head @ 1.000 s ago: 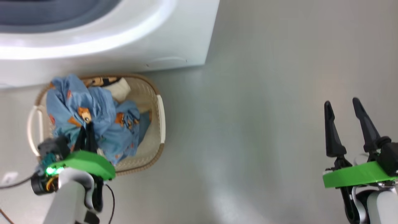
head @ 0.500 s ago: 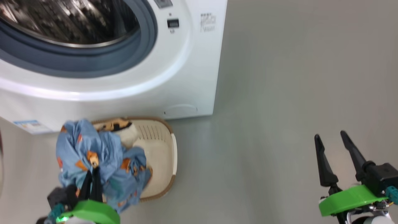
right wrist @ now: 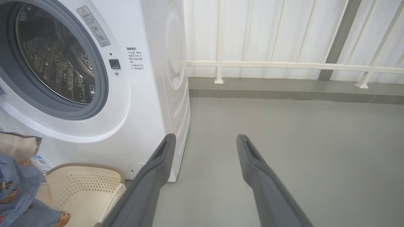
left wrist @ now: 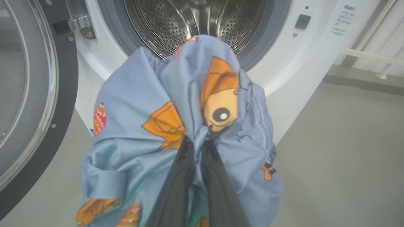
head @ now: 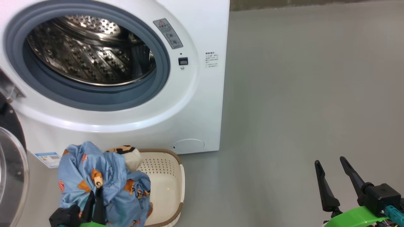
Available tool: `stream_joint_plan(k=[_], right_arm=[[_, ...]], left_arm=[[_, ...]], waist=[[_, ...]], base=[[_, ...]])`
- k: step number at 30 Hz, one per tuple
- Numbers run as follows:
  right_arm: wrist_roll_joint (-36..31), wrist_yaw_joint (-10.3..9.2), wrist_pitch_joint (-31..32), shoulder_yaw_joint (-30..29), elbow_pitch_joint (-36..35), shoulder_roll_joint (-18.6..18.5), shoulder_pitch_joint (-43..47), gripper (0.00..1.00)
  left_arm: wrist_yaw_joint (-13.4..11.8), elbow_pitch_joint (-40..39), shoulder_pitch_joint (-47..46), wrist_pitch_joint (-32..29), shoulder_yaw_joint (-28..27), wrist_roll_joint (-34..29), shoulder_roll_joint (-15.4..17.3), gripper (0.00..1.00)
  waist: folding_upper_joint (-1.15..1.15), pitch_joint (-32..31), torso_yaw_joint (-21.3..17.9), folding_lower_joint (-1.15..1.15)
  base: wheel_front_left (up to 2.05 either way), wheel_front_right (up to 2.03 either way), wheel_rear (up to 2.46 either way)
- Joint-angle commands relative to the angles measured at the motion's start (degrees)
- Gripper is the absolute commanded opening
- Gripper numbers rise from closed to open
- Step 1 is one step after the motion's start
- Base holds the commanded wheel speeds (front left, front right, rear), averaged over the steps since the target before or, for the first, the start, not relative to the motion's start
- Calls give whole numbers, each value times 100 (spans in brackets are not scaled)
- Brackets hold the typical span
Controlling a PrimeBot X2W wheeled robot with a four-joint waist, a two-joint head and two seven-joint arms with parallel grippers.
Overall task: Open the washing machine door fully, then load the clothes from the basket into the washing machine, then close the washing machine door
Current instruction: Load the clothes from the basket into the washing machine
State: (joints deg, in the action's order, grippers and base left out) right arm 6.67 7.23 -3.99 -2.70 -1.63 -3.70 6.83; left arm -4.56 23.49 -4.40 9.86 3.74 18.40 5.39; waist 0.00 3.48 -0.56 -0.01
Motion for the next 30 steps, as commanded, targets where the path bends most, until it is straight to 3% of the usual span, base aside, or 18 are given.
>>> stream_joint_plan(k=[1, 30], right_arm=[[41, 25, 28, 111, -190, -85, -52, 100], [87, 25, 121, 197, -250, -72, -56, 100]], left_arm=[[-57, -256, -12, -15, -160, -78, 130, 0], [-280, -769, 297, -256, -62, 7, 190, 0]], waist=[[0, -104, 19, 1], [0, -206, 37, 1]], base=[[0, 0, 0], [0, 0, 0]])
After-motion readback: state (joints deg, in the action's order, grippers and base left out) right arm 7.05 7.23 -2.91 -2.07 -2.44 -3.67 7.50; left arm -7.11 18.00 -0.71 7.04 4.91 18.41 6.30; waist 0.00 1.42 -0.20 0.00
